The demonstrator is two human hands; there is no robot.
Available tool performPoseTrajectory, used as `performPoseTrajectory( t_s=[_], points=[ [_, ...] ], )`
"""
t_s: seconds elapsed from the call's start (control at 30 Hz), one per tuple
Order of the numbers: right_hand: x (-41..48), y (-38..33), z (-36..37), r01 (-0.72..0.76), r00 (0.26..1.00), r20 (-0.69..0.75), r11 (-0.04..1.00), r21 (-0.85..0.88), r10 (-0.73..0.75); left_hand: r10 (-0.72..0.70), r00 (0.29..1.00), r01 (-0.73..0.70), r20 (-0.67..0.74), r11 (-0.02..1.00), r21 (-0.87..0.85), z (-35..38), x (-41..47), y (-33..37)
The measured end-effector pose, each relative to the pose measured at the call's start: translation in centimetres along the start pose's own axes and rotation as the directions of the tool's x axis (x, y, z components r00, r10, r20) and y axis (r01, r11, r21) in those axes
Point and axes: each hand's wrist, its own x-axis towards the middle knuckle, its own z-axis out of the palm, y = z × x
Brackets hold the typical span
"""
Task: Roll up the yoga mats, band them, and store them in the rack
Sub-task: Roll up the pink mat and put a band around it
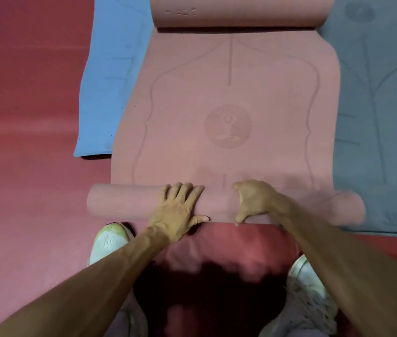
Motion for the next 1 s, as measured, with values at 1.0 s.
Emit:
performPoseTrajectory(
  t_s=[1.0],
  points=[
    [0.2, 1.4, 4.7, -0.091, 0.841, -0.537, 0.962, -0.258, -0.064, -0.120, 0.980, 0.142, 0.159, 0.980, -0.137, -0.7, 8.1, -2.3]
  ],
)
